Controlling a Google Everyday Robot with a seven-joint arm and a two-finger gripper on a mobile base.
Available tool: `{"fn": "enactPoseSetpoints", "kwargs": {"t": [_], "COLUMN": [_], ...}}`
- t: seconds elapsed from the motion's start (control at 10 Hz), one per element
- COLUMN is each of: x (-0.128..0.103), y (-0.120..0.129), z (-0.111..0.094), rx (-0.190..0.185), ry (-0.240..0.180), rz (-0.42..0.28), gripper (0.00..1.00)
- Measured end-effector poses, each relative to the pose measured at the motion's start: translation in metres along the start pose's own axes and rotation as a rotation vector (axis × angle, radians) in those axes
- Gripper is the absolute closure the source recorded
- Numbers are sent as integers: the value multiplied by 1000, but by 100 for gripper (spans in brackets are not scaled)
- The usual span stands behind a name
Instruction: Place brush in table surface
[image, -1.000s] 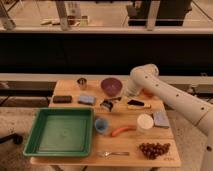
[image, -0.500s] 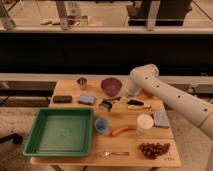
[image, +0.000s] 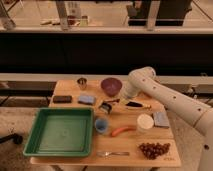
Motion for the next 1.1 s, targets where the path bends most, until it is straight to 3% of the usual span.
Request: {"fn": "enactPoseSetpoints", "kwargs": {"t": [0.4, 0.7, 1.1], "x": [1, -6, -6], "y": [5, 13, 18], "z": [19, 31, 38], "rx": [-18, -59, -58], "ry": [7, 17, 57], "rz": [-6, -42, -23], "gripper": [96, 68, 26]}}
